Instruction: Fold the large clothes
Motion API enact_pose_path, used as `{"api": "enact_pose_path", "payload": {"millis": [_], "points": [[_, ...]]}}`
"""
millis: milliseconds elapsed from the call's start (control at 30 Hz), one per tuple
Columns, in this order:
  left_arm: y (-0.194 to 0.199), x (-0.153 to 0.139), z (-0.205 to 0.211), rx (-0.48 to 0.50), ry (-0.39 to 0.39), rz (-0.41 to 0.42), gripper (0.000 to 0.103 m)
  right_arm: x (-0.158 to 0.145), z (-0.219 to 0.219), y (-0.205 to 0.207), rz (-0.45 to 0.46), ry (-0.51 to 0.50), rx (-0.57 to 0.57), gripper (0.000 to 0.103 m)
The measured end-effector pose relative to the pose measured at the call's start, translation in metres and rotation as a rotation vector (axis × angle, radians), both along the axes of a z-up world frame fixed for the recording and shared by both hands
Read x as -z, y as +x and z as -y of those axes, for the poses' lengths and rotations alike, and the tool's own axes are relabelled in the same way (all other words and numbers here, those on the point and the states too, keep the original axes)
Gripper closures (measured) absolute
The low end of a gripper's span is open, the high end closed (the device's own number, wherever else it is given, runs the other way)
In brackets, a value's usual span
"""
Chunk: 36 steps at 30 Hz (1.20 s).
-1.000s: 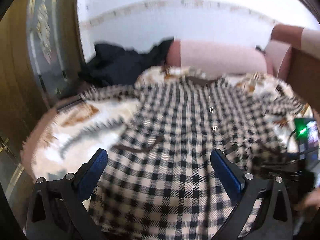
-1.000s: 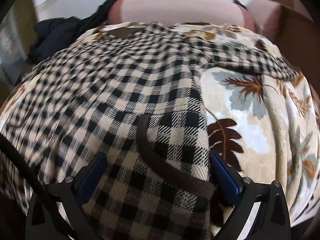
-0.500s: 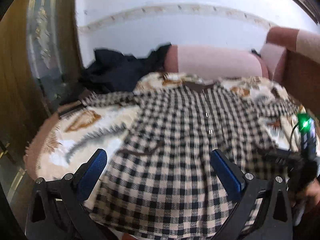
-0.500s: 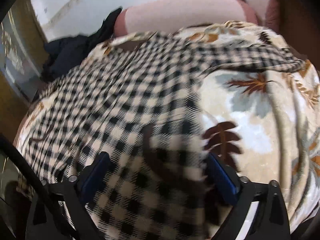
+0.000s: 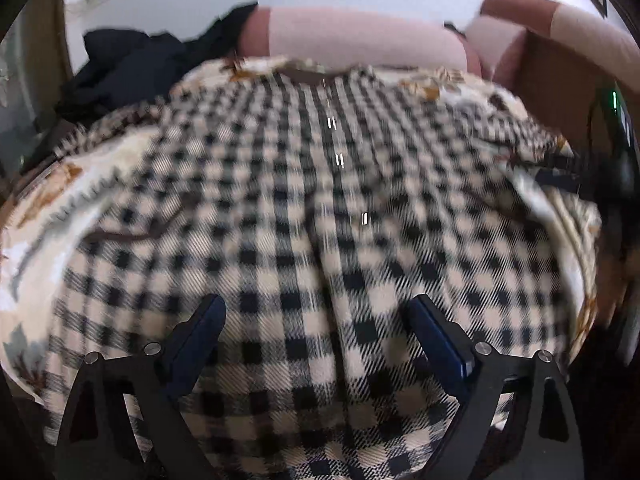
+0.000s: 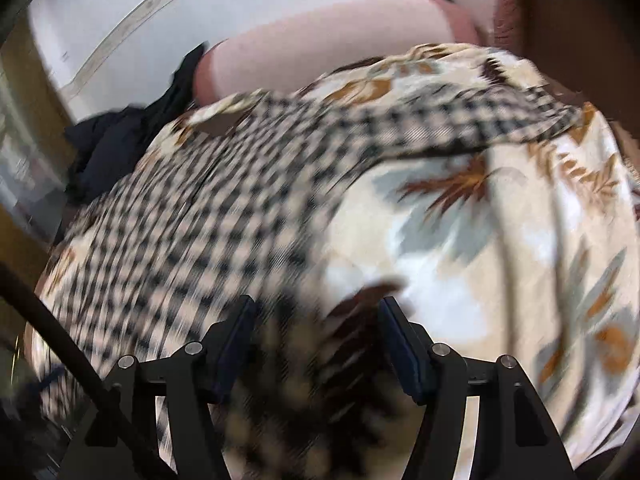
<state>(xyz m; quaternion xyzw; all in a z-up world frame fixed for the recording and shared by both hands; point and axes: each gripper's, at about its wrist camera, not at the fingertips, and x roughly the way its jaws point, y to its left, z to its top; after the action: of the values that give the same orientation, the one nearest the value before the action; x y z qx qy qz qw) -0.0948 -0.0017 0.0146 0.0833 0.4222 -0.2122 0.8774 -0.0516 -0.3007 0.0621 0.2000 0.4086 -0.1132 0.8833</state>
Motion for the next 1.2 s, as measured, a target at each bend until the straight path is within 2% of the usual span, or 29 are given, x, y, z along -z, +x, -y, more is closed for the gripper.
{"api": "enact_pose_path", "payload": {"millis": [33, 133, 267, 333, 400, 433, 500, 600, 700, 733, 767, 800, 833, 900, 1000, 1100, 1200], "points": [[0.001, 0.007, -0.001, -0.003, 0.003, -0.020, 0.010, -0.005, 0.023, 0.005, -0.002, 0.013, 0.051, 0.034], [-0.003, 0.013, -0.004, -0.001, 0.010, 0.010, 0.010, -0.009, 0.092, 0.017, -0.013, 0.063, 0.199, 0.034], [-0.006, 0.015, -0.005, 0.000, 0.009, 0.029, 0.007, 0.001, 0.198, 0.026, -0.044, 0.057, 0.447, 0.034], [-0.006, 0.016, -0.005, 0.000, 0.017, 0.042, 0.006, 0.008, 0.246, 0.021, -0.010, 0.121, 0.561, 0.034], [-0.006, 0.016, -0.001, -0.003, 0.028, 0.045, 0.005, 0.015, 0.276, 0.017, 0.030, 0.202, 0.636, 0.034], [-0.005, 0.016, 0.000, -0.006, 0.034, 0.044, 0.004, 0.019, 0.291, 0.017, 0.057, 0.246, 0.663, 0.034], [-0.003, 0.016, 0.004, -0.015, 0.046, 0.039, 0.003, 0.023, 0.306, 0.021, 0.084, 0.273, 0.672, 0.034], [-0.002, 0.015, 0.008, -0.025, 0.065, 0.030, 0.002, 0.025, 0.323, 0.041, 0.080, 0.246, 0.682, 0.034], [0.002, 0.014, 0.010, -0.028, 0.078, 0.011, 0.002, 0.031, 0.335, 0.043, 0.089, 0.243, 0.680, 0.035], [0.003, 0.013, 0.010, -0.029, 0.080, -0.001, 0.002, 0.031, 0.336, 0.046, 0.093, 0.242, 0.674, 0.042], [0.004, 0.012, 0.010, -0.031, 0.080, -0.014, 0.002, 0.030, 0.334, 0.048, 0.103, 0.245, 0.657, 0.070], [0.005, 0.010, 0.009, -0.031, 0.072, -0.027, 0.005, 0.028, 0.334, 0.047, 0.110, 0.258, 0.640, 0.087], [0.005, 0.007, 0.007, -0.035, 0.055, -0.039, 0.007, 0.023, 0.332, 0.049, 0.115, 0.260, 0.634, 0.096], [0.005, 0.001, 0.004, -0.045, 0.022, -0.053, 0.009, 0.000, 0.315, 0.052, 0.148, 0.189, 0.606, 0.097], [0.005, -0.011, -0.004, -0.059, -0.028, -0.047, 0.009, -0.043, 0.267, 0.071, 0.210, 0.081, 0.464, 0.097], [0.005, -0.025, -0.012, -0.072, -0.051, -0.011, 0.009, -0.074, 0.191, 0.099, 0.280, 0.083, 0.224, 0.097], [0.007, -0.037, -0.020, -0.095, -0.063, 0.023, 0.009, -0.082, 0.099, 0.134, 0.287, 0.111, -0.033, 0.097]]}}
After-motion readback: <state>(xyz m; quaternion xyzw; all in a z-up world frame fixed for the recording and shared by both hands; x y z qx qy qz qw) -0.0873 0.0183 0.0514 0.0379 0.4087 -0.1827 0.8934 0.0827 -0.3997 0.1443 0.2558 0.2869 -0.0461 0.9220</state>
